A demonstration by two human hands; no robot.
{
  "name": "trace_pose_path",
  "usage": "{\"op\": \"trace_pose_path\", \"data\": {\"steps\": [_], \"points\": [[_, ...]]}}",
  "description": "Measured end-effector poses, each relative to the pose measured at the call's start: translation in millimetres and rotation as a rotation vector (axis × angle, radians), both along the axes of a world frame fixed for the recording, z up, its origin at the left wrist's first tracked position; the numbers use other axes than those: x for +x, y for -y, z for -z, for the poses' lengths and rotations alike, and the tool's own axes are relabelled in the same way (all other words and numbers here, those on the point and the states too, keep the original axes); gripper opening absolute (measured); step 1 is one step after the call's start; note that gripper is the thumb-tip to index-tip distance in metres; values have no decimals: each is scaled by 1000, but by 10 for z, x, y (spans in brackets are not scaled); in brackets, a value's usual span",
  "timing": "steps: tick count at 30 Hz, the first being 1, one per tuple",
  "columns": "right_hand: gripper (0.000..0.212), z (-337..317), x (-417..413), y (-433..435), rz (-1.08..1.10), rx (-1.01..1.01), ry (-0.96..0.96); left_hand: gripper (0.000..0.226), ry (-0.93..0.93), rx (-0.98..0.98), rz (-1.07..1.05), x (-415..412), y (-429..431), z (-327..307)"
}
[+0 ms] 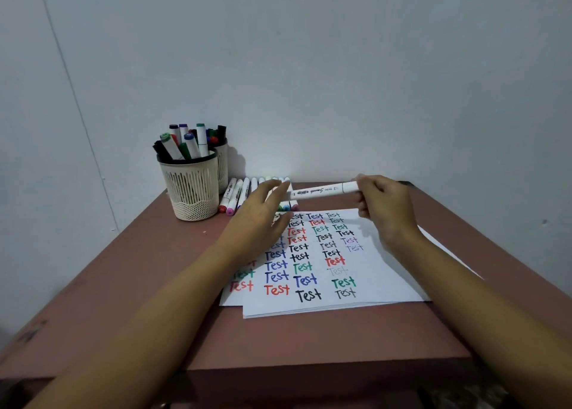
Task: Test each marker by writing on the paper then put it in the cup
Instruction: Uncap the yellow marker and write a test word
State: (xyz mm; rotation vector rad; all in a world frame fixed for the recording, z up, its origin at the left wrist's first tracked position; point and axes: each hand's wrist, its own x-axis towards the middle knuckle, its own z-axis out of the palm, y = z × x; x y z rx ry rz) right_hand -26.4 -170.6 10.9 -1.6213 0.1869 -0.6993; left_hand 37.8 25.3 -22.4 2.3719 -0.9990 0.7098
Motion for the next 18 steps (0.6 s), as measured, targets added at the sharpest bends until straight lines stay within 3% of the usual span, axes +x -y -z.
{"op": "trace_pose_path", "data": {"steps": [7, 12, 18], "points": [[21, 102, -165, 37, -137, 216, 37, 38, 10, 75, 39, -134, 63, -20], [23, 106, -169, 20, -347, 501, 16, 29, -27, 56, 53, -176, 90, -16], [14, 202, -99, -106, -507, 296, -129, 24, -29, 39, 93, -228, 132, -18]]}}
